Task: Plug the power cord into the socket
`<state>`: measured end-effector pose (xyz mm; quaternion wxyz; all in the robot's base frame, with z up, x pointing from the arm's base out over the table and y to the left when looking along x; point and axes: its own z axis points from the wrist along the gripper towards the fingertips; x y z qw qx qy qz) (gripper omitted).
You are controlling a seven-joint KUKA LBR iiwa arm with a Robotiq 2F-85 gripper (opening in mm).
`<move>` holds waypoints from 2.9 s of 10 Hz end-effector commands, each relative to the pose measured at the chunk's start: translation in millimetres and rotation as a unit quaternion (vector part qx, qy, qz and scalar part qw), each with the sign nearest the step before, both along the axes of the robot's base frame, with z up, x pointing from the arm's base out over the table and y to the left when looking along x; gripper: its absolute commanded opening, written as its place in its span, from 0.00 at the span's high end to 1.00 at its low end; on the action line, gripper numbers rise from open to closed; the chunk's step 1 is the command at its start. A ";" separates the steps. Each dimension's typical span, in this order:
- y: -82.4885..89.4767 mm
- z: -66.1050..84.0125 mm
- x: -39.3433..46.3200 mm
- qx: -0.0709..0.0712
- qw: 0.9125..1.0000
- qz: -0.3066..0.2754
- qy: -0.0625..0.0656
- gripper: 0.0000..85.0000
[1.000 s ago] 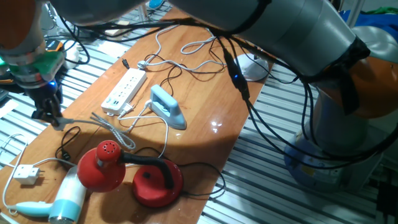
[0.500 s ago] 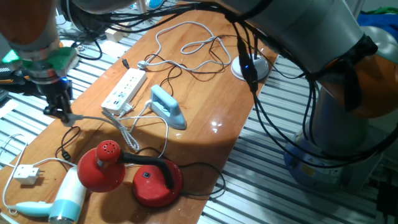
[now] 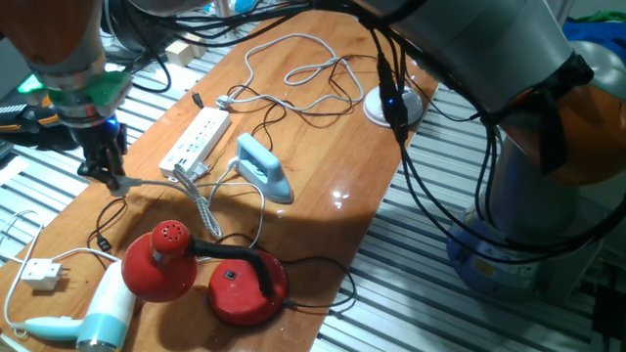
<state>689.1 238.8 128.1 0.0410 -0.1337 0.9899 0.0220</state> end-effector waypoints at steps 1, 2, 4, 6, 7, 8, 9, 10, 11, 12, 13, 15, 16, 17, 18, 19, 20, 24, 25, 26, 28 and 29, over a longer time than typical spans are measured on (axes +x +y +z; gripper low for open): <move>-0.9 0.9 -1.0 0.002 1.000 -0.011 0.002 1.00; -2.0 1.5 -1.2 0.001 1.000 -0.021 0.005 1.00; -3.8 2.5 -2.9 -0.006 0.999 -0.043 0.019 1.00; -3.8 2.5 -2.9 -0.011 0.998 -0.051 0.034 1.00; -3.8 2.5 -2.9 -0.012 0.998 -0.055 0.037 1.00; -3.8 2.5 -2.9 -0.009 0.997 -0.069 0.042 1.00; -3.8 2.5 -2.9 -0.004 0.995 -0.092 0.049 1.00; -3.8 2.5 -2.9 0.002 0.992 -0.116 0.050 1.00; -3.8 2.5 -2.9 0.001 0.989 -0.138 0.047 1.00; -3.8 2.5 -2.9 0.005 0.989 -0.141 0.042 1.00; -3.8 2.5 -2.9 -0.005 0.991 -0.128 0.030 1.00; -3.8 2.5 -2.9 -0.012 0.991 -0.131 0.026 1.00; -3.8 2.5 -2.9 -0.006 0.991 -0.130 0.030 1.00; -3.8 2.5 -2.9 -0.006 0.992 -0.125 0.030 1.00; -4.9 2.8 -2.7 -0.006 0.992 -0.121 0.028 1.00; -13.7 5.2 -2.0 -0.006 0.993 -0.115 0.025 1.00; -22.0 7.8 -1.7 -0.007 0.993 -0.115 0.025 1.00; -54.6 2.6 -5.4 -0.008 0.995 -0.102 0.015 1.00; -63.8 1.0 -8.0 -0.009 0.995 -0.096 0.010 1.00; -72.7 2.9 -7.7 -0.013 0.996 -0.092 0.009 1.00; -92.3 9.5 -6.5 -0.017 0.996 -0.086 0.008 1.00; -98.2 11.9 -6.2 -0.020 0.996 -0.085 0.009 1.00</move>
